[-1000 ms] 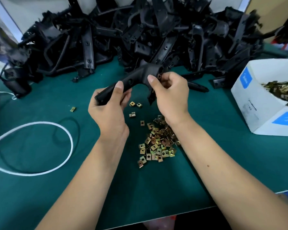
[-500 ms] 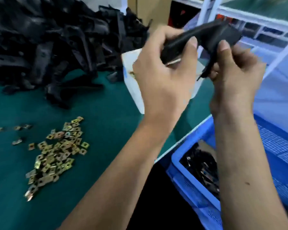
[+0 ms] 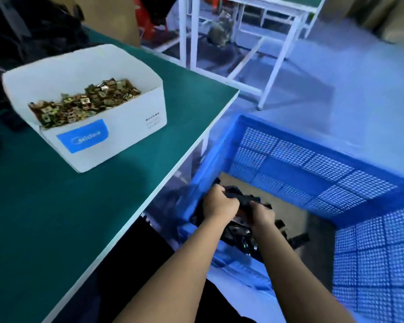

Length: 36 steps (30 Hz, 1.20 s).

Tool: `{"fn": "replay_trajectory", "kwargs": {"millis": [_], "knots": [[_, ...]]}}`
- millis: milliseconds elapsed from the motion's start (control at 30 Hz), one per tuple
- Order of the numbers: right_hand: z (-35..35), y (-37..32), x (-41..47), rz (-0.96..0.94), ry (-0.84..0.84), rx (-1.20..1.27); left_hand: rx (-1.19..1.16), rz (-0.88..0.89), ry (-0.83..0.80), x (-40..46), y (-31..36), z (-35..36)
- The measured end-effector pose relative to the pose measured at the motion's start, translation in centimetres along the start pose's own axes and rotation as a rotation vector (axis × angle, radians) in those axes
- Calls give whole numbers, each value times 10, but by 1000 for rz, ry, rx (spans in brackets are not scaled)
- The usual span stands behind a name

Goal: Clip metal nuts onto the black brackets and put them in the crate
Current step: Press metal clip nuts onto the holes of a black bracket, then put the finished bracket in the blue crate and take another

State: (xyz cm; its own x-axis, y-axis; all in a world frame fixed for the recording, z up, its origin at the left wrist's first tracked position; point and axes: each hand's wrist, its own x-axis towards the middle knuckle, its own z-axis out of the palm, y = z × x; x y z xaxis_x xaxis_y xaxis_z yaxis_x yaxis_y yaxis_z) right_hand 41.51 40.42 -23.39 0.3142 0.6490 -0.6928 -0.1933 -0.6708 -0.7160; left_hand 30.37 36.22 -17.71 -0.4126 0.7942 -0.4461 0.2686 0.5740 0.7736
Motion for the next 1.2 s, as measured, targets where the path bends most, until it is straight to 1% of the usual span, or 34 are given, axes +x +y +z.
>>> {"fn": "replay_trajectory", "kwargs": {"millis": [67, 100, 200, 300, 367, 433, 500, 567, 633, 700, 800, 900, 1000, 1033, 1067, 1100, 1133, 1200], "knots": [[-11, 19, 13, 85, -5, -96, -1, -101, -36, 5, -9, 6], [-16, 25, 18, 98, 19, -175, 24, -111, -45, 6, -10, 7], [-26, 36, 27, 87, 144, -330, 139, -10, 31, 4, -7, 6], [-20, 25, 26, -9, 168, -364, 124, 142, 88, 2, 13, -2], [-4, 5, 16, -125, 150, -362, 99, 274, 131, -2, 34, -10], [17, -23, -1, -276, 122, -342, 47, 408, 221, -10, 56, -21], [36, -56, -28, -442, 40, -299, -7, 523, 316, -21, 78, -36], [49, -91, -62, -639, -19, -262, -77, 658, 398, -34, 101, -56], [60, -123, -109, -877, -48, -227, -172, 808, 485, -50, 122, -85], [73, -143, -165, -1066, -150, -138, -256, 932, 587, -68, 135, -120], [104, -147, -241, -1235, -344, -80, -342, 1027, 788, -89, 131, -184], [150, -121, -305, -1362, -574, -99, -468, 995, 984, -107, 96, -251], [205, -68, -360, -1390, -818, -211, -484, 884, 1278, -123, 39, -311], [224, -43, -379, -1326, -923, -250, -462, 826, 1377, -130, 15, -333], [240, -22, -394, -1183, -1052, -261, -444, 752, 1454, -135, -7, -351], [252, -2, -409, -1121, -1120, -312, -421, 668, 1507, -140, -29, -366], [267, 21, -424, -1140, -1174, -398, -375, 576, 1552, -148, -54, -384], [293, 65, -446, -1357, -1265, -601, -240, 410, 1580, -162, -102, -413]]}}
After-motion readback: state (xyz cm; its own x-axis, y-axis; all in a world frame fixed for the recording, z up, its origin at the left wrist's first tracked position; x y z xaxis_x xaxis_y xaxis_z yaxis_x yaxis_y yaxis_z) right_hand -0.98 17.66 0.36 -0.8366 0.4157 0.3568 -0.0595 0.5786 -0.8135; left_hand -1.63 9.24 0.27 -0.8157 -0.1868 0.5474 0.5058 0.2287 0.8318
